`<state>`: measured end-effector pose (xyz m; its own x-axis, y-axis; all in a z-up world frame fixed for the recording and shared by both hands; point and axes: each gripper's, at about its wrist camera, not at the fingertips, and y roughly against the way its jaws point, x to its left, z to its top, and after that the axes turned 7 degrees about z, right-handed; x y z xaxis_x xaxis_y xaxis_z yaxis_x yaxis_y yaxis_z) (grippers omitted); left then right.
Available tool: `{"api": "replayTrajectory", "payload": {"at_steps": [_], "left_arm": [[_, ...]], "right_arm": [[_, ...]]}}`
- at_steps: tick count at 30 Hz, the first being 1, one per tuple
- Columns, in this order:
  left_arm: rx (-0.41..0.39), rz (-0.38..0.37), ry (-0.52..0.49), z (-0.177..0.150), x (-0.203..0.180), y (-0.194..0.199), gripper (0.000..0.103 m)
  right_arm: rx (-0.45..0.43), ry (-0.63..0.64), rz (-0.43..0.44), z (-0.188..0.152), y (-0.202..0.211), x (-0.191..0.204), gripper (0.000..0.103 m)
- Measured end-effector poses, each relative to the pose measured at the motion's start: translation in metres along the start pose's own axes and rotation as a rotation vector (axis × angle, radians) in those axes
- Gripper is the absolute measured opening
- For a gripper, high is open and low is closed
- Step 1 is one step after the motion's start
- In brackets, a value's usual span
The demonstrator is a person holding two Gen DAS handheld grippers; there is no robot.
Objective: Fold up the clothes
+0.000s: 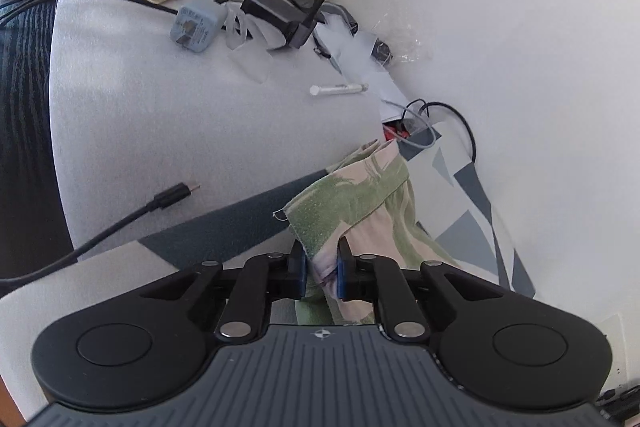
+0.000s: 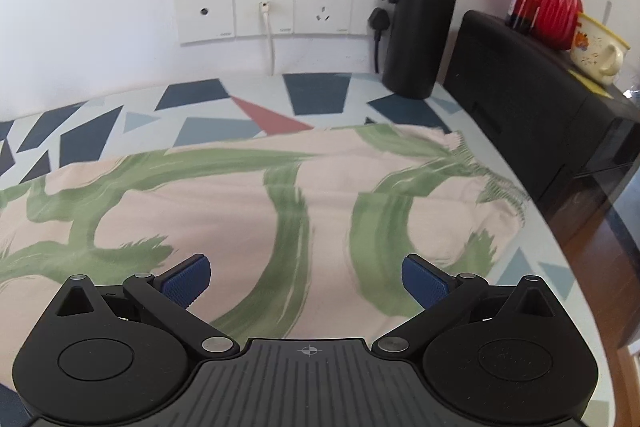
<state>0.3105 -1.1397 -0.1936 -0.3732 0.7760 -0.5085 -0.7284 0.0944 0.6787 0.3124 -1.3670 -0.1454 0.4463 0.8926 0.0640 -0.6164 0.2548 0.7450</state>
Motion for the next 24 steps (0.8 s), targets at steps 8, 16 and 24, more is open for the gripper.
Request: {"api": "replayTrajectory", "payload": {"at_steps": [8, 16, 24], "left_arm": [[-0.088, 0.046, -0.045, 0.028, 0.001, 0.021, 0.013], [-0.089, 0.143, -0.181, 0.003, -0.014, 0.029, 0.013], [-0.138, -0.173, -0.510, -0.048, -0.130, 0.068, 0.013]], "right_arm": [[0.057, 0.141, 0.132, -0.015, -0.013, 0.062, 0.102], [0.069, 0.285, 0.155, -0.023, -0.022, 0.089, 0.102], [0.063, 0.051, 0.096, -0.009, -0.025, 0.010, 0.102]]}}
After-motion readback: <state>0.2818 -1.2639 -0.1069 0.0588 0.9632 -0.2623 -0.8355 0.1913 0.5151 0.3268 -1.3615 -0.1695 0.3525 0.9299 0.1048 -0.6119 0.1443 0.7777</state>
